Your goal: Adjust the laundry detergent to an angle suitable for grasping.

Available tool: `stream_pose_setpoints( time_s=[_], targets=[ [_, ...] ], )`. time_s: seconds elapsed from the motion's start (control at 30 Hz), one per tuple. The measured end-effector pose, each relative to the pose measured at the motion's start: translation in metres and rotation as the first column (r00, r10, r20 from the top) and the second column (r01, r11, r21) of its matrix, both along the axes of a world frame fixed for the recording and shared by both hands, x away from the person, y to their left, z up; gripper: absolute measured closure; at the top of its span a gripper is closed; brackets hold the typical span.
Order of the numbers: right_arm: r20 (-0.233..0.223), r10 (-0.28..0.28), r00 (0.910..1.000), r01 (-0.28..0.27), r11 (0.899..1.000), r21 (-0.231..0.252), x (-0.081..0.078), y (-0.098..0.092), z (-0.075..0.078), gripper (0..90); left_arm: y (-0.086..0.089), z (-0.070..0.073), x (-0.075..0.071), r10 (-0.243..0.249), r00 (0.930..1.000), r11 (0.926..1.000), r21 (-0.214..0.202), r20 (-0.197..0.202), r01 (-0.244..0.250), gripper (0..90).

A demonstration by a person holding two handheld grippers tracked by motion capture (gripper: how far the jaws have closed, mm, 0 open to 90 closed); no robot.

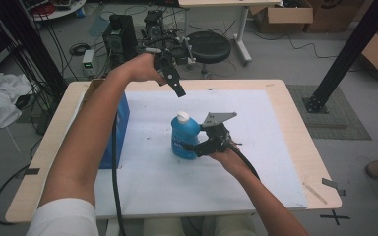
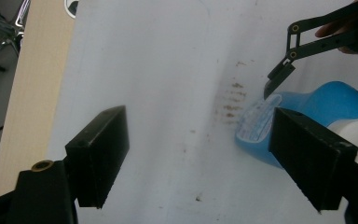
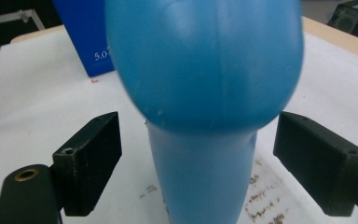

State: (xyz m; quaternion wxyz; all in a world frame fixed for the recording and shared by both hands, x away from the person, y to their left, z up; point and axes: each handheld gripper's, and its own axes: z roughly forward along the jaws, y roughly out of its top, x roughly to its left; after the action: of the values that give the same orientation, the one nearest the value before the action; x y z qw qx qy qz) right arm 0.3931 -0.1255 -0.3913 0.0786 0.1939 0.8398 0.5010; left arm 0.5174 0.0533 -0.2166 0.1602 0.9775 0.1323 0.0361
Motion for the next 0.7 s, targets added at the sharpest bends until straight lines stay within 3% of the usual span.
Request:
stream_pose_setpoints(
  time_s=[0.7],
  targets=[
    [-0.001,-0.023,0.9997,0.023,1.0,0.006,0.003,0.012,-0.006,15.8,0.005,-0.002,0.001,0.008,1.0,1.0,-0.004,0.0,-0.008,21.3]
  ],
)
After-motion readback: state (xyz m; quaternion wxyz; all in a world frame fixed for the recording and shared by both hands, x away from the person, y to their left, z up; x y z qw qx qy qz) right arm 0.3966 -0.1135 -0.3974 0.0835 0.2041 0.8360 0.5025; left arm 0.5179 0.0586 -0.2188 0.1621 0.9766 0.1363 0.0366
